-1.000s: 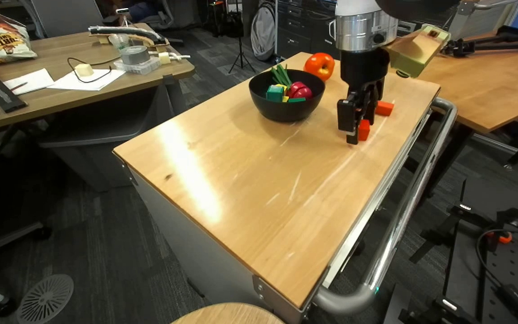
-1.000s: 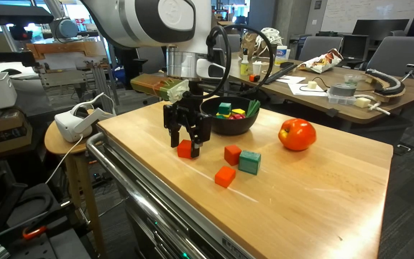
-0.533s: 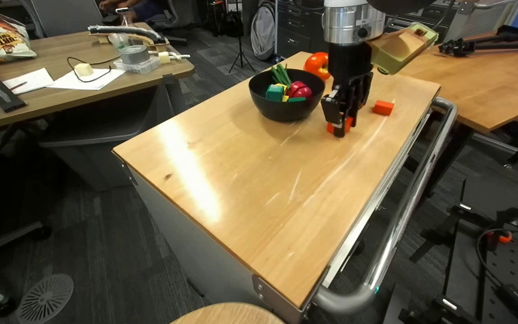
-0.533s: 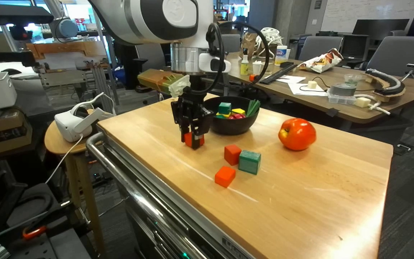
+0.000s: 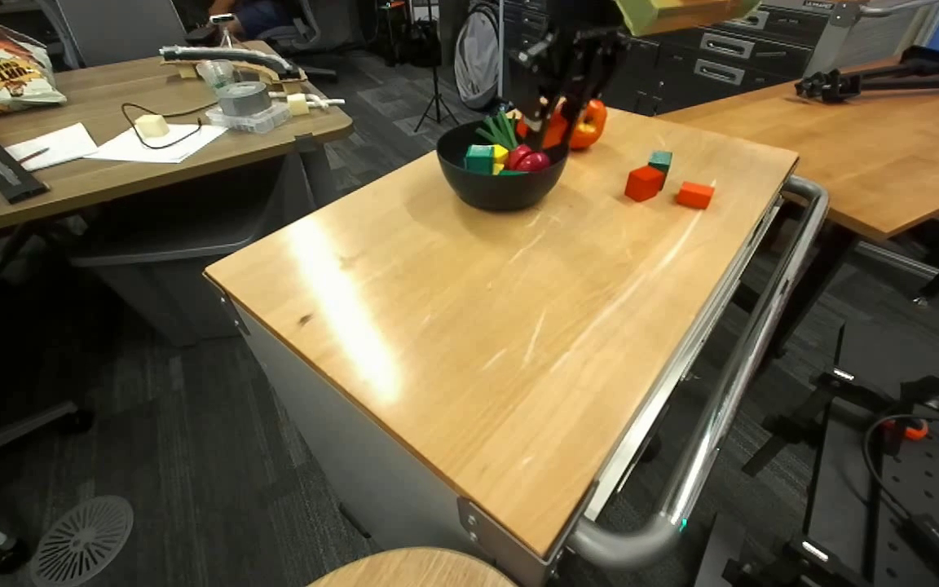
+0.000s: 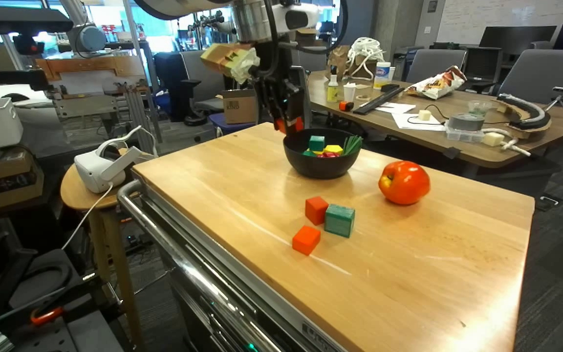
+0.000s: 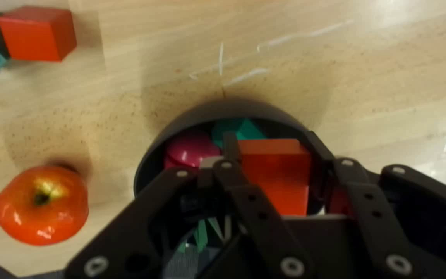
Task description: Put the red object and blocks into the bowl and then move the apple to the left side of the bowl
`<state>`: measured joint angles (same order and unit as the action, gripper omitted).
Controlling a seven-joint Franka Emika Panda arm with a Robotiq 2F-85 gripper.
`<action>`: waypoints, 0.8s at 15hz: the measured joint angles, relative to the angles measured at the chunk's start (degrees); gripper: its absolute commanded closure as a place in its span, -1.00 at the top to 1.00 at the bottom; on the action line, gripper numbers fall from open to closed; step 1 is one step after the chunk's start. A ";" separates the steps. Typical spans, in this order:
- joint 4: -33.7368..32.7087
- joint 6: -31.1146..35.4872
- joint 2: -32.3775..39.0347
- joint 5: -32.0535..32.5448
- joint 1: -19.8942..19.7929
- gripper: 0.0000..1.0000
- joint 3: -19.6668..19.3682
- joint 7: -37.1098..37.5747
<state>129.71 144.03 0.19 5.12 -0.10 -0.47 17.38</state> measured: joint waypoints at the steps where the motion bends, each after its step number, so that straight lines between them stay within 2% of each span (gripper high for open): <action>1: -0.60 2.45 0.12 2.16 0.02 -0.50 0.12 2.16; 3: -1.91 8.16 1.73 9.06 0.02 -0.49 0.04 8.49; 5: -4.27 12.48 5.12 18.76 0.18 -0.49 -1.13 17.13; 7: -8.02 12.89 9.74 27.74 0.44 -0.53 -2.84 25.75; 8: -9.81 12.28 12.19 29.32 0.47 -0.52 -3.26 27.93; 9: -11.35 11.21 14.35 29.38 0.47 0.27 -3.33 28.54; 12: -14.63 7.79 18.42 23.70 1.31 0.61 -3.39 26.57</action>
<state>115.08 151.82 18.61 28.82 1.21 -3.85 43.95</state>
